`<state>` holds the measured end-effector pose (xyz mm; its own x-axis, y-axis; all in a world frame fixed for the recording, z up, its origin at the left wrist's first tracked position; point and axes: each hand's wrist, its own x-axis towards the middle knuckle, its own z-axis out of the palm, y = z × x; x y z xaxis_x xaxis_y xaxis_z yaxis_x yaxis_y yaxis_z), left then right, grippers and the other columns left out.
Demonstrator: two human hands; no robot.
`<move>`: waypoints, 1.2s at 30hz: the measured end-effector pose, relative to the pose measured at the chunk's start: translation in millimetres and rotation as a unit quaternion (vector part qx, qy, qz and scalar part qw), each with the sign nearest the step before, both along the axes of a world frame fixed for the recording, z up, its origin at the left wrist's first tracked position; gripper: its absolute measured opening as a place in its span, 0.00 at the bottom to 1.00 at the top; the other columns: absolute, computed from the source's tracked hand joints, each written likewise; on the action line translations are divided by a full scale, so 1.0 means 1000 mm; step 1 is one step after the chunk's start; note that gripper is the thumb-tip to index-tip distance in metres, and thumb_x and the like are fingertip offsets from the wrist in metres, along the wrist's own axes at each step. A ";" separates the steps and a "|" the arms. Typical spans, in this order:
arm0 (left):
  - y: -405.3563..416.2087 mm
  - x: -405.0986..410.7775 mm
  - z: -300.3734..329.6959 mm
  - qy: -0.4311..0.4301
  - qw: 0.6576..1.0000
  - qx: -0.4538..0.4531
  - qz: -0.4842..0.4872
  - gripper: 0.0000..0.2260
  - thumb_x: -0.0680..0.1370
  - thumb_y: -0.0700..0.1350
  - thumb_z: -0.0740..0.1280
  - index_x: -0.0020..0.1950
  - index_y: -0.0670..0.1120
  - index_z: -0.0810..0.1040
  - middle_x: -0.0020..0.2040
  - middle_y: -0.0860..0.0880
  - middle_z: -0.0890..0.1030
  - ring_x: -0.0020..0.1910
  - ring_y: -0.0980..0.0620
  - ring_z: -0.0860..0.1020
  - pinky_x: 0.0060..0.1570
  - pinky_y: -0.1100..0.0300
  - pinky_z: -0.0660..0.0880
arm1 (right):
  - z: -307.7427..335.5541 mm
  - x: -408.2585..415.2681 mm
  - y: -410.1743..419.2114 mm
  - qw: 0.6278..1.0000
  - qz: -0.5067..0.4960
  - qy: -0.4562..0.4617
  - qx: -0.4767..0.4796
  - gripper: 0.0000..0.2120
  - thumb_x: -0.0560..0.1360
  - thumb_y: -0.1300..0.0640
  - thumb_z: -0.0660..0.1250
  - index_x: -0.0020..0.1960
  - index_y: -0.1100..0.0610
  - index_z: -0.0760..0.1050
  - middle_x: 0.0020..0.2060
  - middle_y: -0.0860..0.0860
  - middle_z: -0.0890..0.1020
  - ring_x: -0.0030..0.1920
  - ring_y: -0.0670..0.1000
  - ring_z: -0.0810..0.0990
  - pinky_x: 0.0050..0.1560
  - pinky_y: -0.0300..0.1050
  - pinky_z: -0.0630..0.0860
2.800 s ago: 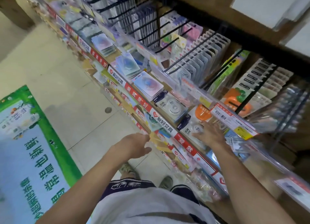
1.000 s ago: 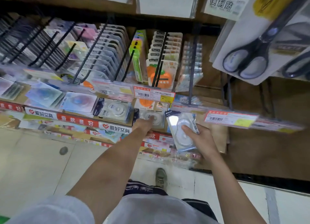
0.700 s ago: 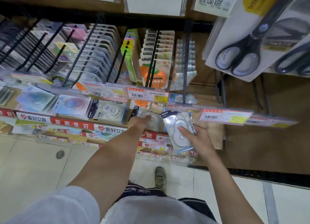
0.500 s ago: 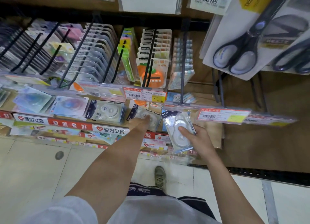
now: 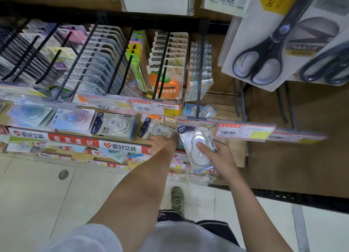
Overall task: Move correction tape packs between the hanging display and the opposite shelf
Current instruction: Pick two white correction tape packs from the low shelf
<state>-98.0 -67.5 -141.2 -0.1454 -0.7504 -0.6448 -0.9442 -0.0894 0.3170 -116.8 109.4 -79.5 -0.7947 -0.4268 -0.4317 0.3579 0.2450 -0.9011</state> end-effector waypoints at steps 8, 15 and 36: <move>0.008 0.006 -0.004 0.035 0.998 -0.050 0.021 0.37 0.78 0.60 0.67 0.75 0.36 0.58 0.74 0.38 0.60 0.64 0.37 0.75 0.61 0.45 0.72 | 0.003 0.000 0.003 1.000 0.001 -0.013 -0.003 0.04 0.77 0.58 0.73 0.51 0.56 0.83 0.41 0.46 0.87 0.43 0.44 0.85 0.40 0.34 0.77; 0.012 0.011 -0.005 0.087 0.990 -0.091 0.058 0.29 0.73 0.59 0.73 0.65 0.40 0.72 0.67 0.42 0.67 0.61 0.38 0.76 0.60 0.44 0.71 | 0.002 0.001 0.006 1.000 0.007 -0.018 0.002 0.03 0.77 0.58 0.72 0.50 0.55 0.83 0.41 0.47 0.88 0.43 0.45 0.86 0.40 0.36 0.78; -0.002 0.086 -0.010 0.355 0.899 0.153 0.206 0.35 0.74 0.35 0.75 0.73 0.46 0.57 0.65 0.44 0.73 0.60 0.43 0.76 0.57 0.49 0.78 | -0.007 0.003 -0.015 0.999 0.017 -0.029 0.014 0.05 0.77 0.57 0.73 0.50 0.59 0.83 0.39 0.49 0.86 0.38 0.43 0.84 0.38 0.34 0.77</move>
